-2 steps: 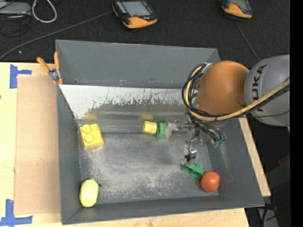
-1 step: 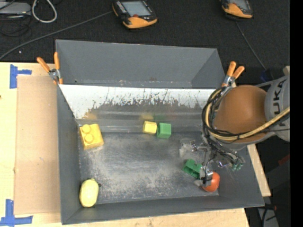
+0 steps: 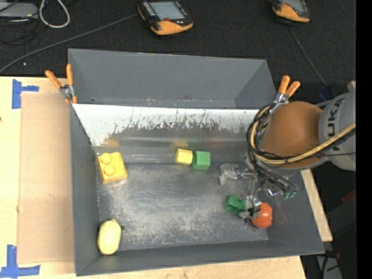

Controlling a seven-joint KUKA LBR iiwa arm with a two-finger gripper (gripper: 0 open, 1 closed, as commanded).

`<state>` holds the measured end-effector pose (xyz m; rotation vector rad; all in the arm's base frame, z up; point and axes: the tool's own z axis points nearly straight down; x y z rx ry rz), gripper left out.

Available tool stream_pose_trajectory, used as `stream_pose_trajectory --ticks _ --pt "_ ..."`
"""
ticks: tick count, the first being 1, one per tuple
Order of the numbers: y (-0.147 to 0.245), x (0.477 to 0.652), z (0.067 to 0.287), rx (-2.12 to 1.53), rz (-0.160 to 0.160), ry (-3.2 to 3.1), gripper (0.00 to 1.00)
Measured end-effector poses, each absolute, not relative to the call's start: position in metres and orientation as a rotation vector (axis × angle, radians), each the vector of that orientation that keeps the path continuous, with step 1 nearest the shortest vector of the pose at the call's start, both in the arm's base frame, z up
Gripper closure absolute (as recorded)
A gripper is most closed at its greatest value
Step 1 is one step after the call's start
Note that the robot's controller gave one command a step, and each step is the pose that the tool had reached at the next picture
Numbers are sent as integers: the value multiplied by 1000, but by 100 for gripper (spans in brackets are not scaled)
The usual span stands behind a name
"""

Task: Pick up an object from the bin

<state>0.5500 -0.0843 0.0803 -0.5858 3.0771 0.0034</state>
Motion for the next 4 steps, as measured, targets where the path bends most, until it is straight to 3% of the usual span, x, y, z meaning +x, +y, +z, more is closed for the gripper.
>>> stream_pose_trajectory --ticks 1,2,4 --pt "-89 488 71 -193 3 3145 100" --pt "-89 488 71 -192 3 3145 100" --pt "-87 487 93 -192 6 3146 100"
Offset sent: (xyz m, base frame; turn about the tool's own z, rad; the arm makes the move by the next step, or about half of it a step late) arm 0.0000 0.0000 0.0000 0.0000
